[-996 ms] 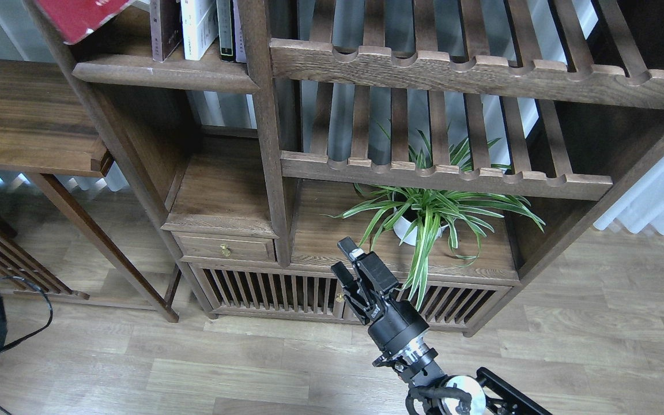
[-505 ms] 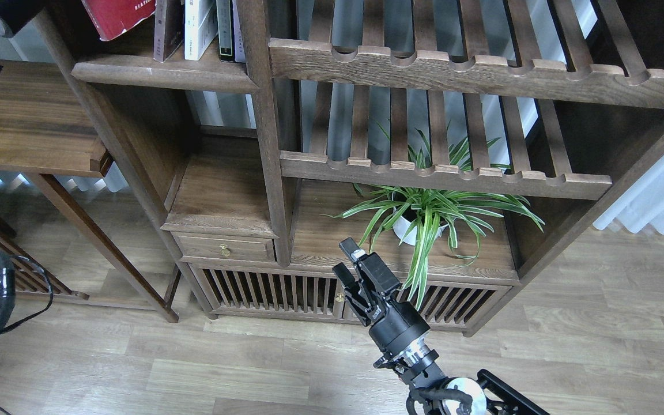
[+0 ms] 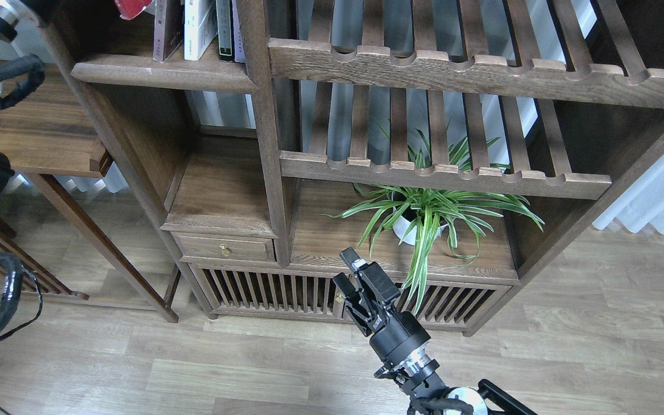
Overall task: Organize books on shelf
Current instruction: 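Push the red book onto the top shelf with the left gripper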
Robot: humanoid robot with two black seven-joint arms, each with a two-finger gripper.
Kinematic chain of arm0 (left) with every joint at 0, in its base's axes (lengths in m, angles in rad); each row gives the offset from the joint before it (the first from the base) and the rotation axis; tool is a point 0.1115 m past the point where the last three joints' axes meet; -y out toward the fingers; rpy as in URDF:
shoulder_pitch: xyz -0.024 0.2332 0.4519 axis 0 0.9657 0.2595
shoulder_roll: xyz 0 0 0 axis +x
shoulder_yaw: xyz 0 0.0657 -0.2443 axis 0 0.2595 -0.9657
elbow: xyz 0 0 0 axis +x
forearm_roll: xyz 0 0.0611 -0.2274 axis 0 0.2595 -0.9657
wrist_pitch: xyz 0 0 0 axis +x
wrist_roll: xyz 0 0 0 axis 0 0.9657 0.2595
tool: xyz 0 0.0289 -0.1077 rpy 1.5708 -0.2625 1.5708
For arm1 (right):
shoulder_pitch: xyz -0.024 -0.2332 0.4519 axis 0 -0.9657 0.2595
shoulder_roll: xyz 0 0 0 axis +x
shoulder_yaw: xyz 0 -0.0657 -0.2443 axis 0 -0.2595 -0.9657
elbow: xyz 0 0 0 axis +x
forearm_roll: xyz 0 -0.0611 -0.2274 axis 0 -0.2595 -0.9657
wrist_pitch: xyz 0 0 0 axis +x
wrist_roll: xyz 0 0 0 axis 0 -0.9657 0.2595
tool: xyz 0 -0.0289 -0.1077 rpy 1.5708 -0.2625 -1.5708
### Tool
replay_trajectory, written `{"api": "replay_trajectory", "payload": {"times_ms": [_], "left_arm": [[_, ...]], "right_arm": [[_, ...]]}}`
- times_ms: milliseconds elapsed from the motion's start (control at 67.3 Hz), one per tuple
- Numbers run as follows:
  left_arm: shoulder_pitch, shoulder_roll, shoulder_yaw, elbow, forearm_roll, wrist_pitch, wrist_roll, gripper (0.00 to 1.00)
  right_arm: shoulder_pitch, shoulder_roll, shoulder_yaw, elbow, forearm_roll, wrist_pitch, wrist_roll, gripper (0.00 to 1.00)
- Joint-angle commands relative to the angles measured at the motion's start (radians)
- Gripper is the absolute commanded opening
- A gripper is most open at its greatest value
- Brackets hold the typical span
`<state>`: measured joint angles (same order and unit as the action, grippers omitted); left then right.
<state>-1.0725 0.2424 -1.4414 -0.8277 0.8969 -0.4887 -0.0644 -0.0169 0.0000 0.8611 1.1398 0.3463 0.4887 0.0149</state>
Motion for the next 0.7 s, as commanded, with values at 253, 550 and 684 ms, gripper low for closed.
{"api": "replay_trajectory", "payload": {"times_ms": [253,550,684], "left_arm": [[-0.041,0.077,0.159,0.156,0.008,0.091,-0.275,0.01],[-0.081,0.08,0.268,0.239,0.007,0.167,-0.354,0.02],[-0.084,0.077,0.308,0.254,0.007,0.168,-0.382,0.02]], "right_arm": [[0.005,0.0,-0.001,-0.003,-0.001,0.0,-0.001,0.87],[0.011,0.0,0.003,-0.002,0.0,0.0,0.0,0.87],[0.002,0.0,0.003,0.0,0.0,0.0,0.0,0.87]]}}
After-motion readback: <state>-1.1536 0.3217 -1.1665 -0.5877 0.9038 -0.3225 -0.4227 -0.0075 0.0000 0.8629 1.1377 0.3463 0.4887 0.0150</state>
